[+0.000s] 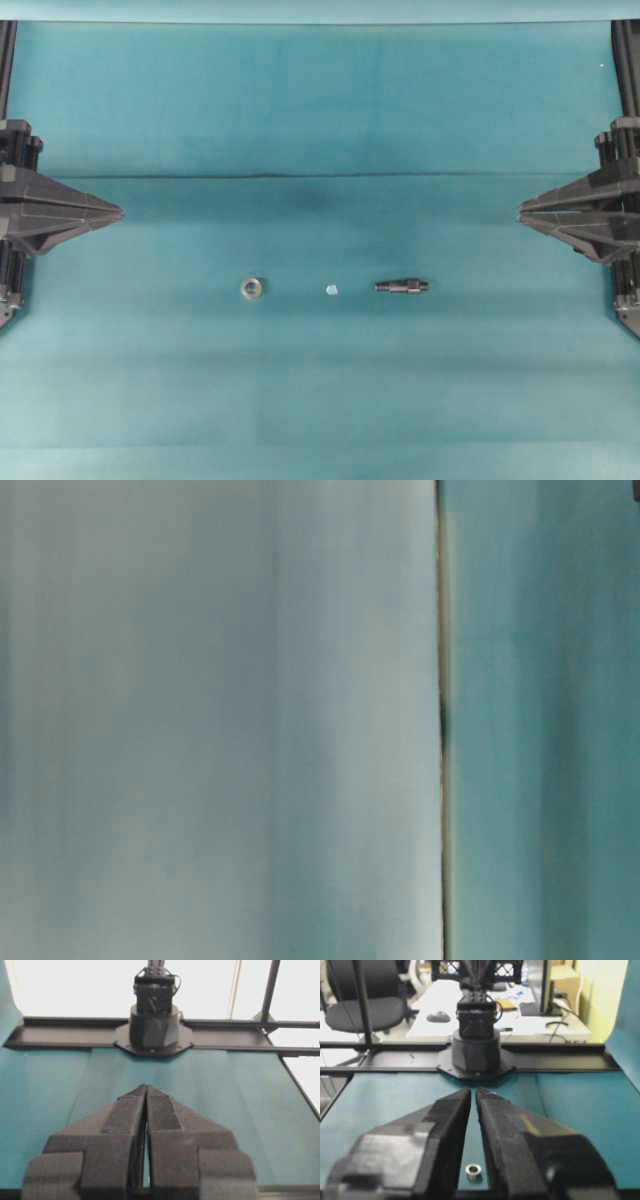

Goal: Insert the washer onto the shaft with both hands.
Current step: 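Move both grippers down over the washer (left) and shaft (right)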

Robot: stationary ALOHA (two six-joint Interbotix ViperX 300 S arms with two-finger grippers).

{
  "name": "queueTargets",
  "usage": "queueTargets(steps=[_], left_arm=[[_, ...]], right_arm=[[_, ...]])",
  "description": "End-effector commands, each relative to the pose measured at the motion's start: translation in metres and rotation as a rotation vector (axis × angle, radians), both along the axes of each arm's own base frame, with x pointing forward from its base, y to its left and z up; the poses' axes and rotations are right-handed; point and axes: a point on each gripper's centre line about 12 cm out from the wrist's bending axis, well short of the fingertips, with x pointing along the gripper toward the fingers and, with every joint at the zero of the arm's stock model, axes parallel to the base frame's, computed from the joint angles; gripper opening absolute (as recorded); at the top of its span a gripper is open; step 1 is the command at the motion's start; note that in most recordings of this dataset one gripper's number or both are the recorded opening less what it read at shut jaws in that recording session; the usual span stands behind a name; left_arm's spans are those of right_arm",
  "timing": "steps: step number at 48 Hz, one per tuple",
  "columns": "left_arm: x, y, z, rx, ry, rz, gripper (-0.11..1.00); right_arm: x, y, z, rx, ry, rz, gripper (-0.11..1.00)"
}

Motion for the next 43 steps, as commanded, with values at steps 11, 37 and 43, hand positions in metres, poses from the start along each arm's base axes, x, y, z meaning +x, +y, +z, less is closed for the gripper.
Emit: queueTargets(steps=[11, 37, 43], left_arm=[[0.021, 0.004, 0.001, -0.037, 0.161, 0.017, 0.02], [0.077, 0.005, -0.039, -0.075, 0.532, 0.031, 0.02], [0.091, 0.005, -0.048, -0.075, 0.613, 0.033, 0.02]], right_arm=[[0.008, 0.000, -0.005, 0.106, 0.098, 0.001, -0.10], [0.053, -0.002, -0.058, 0.169, 0.580, -0.038, -0.10], [0.069, -0.001, -0.074, 0.169, 0.710, -0.044, -0.10]])
